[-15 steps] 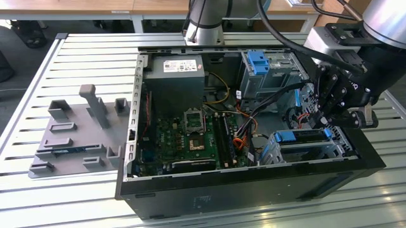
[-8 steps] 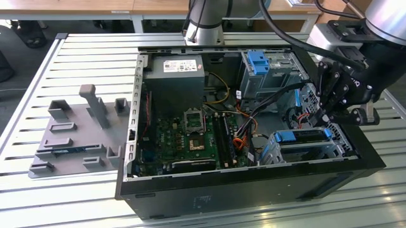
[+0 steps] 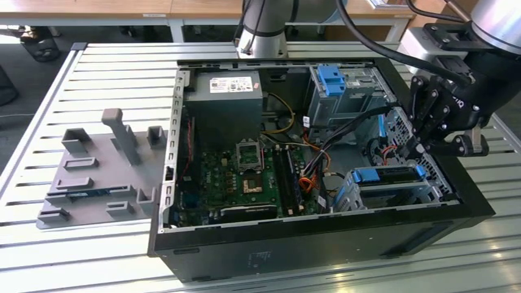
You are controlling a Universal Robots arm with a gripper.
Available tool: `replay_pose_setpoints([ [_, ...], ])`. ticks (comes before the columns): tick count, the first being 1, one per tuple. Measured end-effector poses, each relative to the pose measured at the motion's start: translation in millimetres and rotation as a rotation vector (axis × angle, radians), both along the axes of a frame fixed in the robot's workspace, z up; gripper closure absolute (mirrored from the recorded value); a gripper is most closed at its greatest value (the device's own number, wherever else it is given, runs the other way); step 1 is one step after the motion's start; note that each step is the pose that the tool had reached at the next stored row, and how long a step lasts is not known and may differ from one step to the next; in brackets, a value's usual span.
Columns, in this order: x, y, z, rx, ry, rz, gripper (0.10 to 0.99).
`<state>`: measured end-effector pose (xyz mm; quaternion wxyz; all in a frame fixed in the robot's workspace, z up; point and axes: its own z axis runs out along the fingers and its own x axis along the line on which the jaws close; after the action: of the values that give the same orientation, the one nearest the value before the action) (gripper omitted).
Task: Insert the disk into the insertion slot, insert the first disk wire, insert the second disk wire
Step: 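Insert the first disk wire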
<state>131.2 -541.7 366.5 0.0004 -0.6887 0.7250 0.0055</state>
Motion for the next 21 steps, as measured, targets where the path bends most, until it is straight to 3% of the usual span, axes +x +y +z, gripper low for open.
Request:
replay_pose_setpoints([
  [6, 5.3, 2.6, -0.3, 0.000, 0.0000, -0.002, 0.980],
  [11, 6.1, 4.1, -1.1, 0.000, 0.0000, -0.040, 0.980],
  [21, 8.1, 16.1, -2.2, -0.004, -0.0001, -0.055, 0.980],
])
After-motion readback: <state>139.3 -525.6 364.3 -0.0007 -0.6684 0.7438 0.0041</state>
